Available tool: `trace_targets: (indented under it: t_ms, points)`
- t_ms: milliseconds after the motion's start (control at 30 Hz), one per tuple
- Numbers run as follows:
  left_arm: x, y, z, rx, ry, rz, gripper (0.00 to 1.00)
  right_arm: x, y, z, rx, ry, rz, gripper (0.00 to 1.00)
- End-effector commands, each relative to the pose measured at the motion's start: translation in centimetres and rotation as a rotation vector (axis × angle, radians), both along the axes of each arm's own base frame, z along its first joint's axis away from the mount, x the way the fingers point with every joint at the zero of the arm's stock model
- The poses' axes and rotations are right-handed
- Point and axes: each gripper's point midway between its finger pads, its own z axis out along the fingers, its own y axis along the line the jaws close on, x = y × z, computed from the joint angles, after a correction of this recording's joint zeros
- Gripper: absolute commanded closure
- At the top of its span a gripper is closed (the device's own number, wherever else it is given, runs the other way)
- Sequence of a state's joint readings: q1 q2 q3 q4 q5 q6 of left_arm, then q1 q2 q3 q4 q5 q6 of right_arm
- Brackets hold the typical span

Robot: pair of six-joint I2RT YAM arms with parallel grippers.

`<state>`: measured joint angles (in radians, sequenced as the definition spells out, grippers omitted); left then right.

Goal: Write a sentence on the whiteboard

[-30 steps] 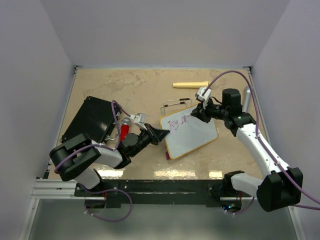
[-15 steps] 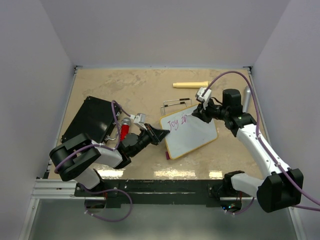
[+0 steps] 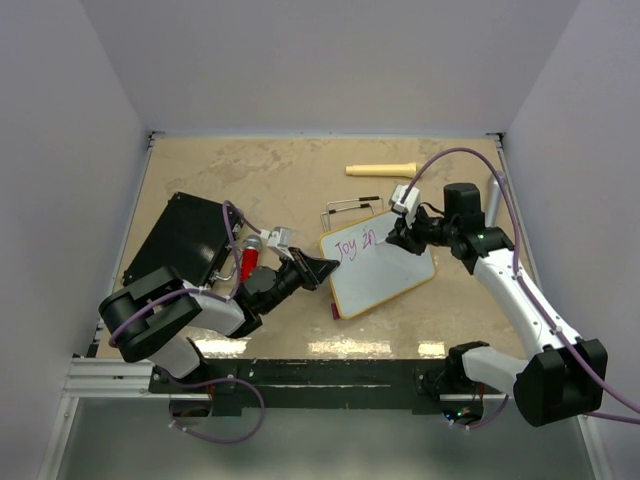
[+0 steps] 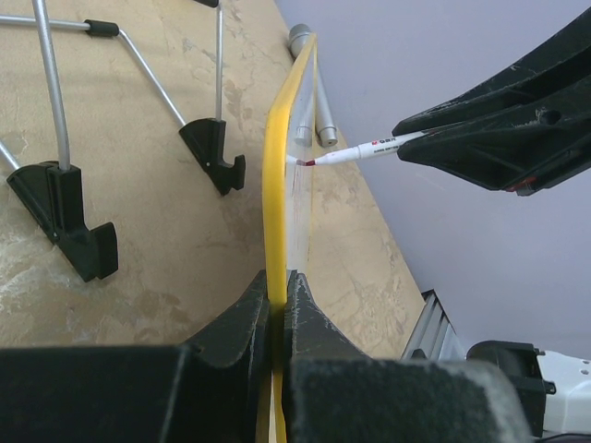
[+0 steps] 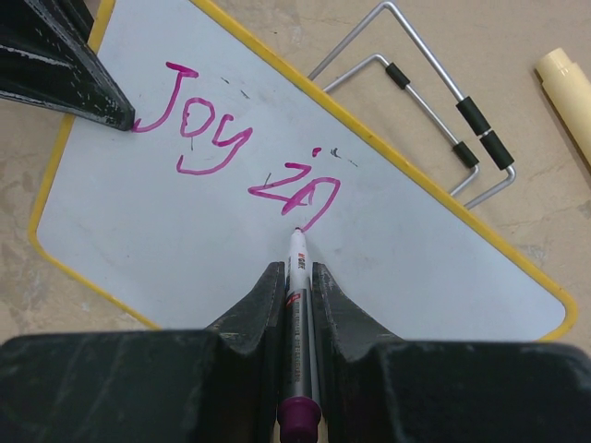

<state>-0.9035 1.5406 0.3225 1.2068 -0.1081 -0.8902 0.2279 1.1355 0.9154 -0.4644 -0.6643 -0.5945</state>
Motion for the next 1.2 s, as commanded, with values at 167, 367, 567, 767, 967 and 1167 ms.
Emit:
trace_targets:
  t_ms: [167, 367, 567, 767, 967, 1167]
  points:
    - [-0.7, 0.2, -0.3, 0.061, -0.065, -0.029, 1.0, -0.5, 0.7, 5.7, 0.076, -0.113, 0.053, 1.0]
    - [-0.6, 0.1, -0.2, 0.065, -0.069, -0.032, 1.0, -0.3, 0.1, 5.4, 0.099, -0.116, 0.033, 1.0]
    - [-0.6, 0.2, -0.3, 0.068, -0.065, -0.03, 1.0, 0.2, -0.8, 5.6, 0.138, -0.123, 0.007, 1.0]
    - [-0.6, 0.2, -0.4, 0.071, -0.061, -0.025, 1.0, 0.2, -1.1, 5.4, 0.158, -0.12, -0.011, 1.0]
    - [-0.6, 0.2, -0.3, 0.068, -0.063, -0.025, 1.0, 0.6, -1.5, 5.0, 0.162, -0.113, -0.04, 1.0]
    - [-0.6, 0.3, -0.3, 0.069, -0.061, -0.022, 1.0, 0.6, -1.6, 4.8, 0.159, -0.114, -0.046, 1.0]
